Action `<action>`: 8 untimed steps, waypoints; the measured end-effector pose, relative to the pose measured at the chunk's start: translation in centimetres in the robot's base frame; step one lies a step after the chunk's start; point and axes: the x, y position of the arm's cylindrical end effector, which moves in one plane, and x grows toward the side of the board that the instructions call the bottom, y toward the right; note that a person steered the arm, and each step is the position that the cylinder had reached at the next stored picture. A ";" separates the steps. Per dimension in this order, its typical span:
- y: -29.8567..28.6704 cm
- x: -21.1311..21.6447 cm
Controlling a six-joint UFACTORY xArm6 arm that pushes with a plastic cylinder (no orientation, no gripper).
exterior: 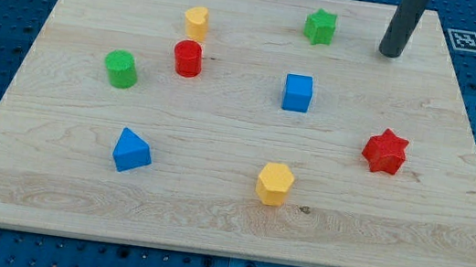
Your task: Push the blue cube bottom left to the red star
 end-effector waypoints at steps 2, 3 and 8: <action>-10.2 5.1; -11.4 5.5; -13.9 10.1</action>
